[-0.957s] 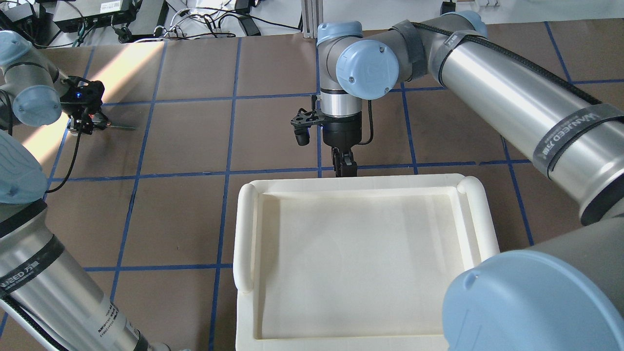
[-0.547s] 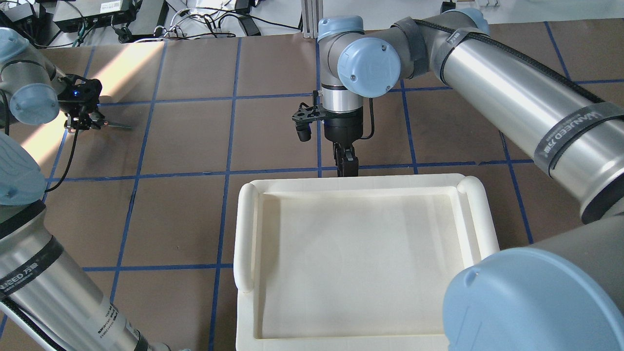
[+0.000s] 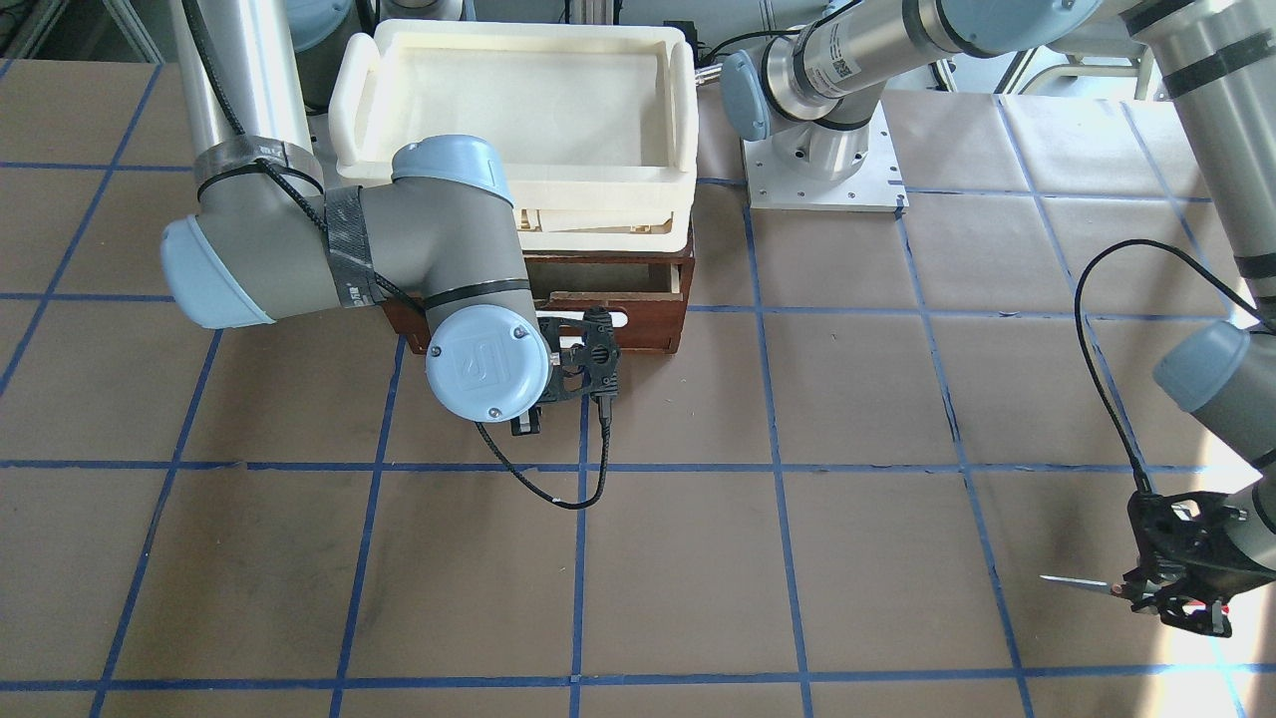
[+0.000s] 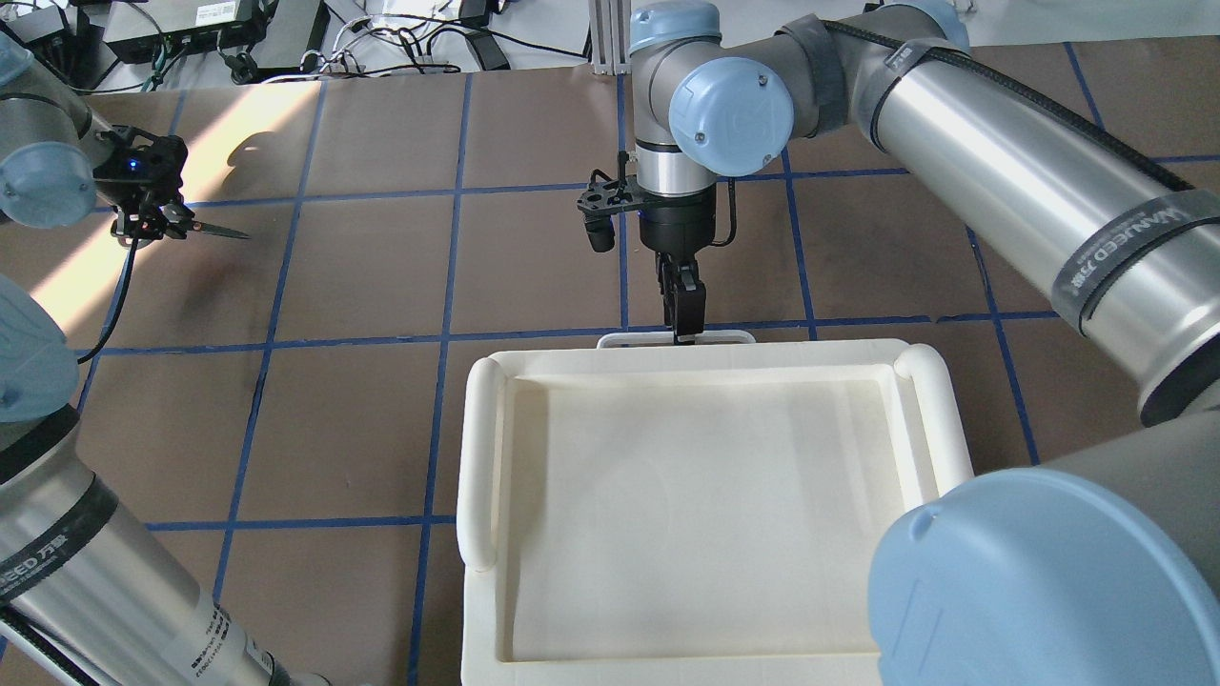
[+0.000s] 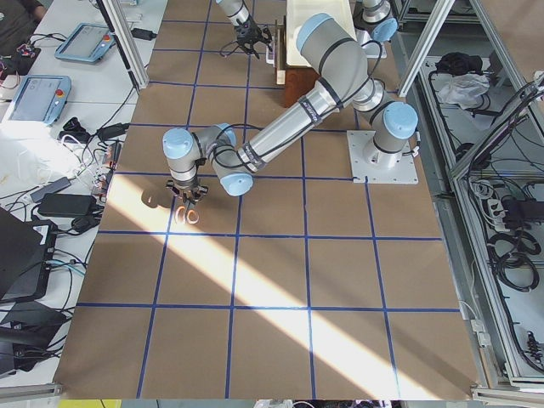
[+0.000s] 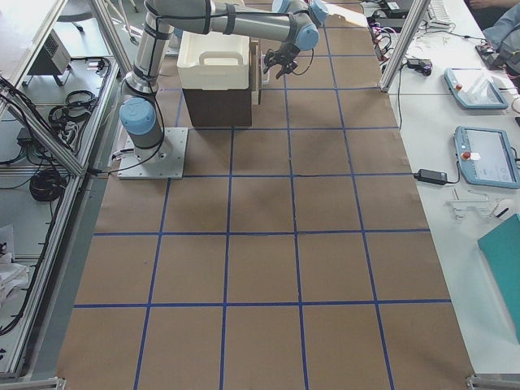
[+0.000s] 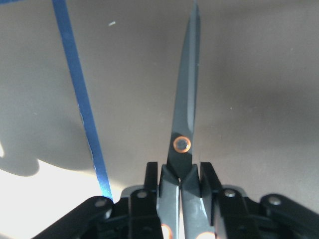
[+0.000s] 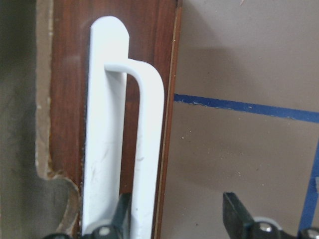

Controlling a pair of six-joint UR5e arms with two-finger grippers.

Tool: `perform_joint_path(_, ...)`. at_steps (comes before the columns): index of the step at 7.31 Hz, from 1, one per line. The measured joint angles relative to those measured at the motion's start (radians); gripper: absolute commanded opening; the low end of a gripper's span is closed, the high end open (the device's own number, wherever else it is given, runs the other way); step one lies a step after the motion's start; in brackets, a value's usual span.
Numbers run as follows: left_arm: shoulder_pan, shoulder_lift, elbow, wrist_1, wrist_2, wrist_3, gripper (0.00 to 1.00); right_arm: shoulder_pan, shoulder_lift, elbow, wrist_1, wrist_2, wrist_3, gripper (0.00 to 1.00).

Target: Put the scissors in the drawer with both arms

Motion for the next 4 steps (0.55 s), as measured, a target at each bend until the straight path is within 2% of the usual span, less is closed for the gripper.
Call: perform_joint_path(4,-0.04,0.118,-0.007,-0.152,0.001,-0.039,0.0,-0.021,0.009,-0.012,-0.073,-0.005,-0.003,0.65)
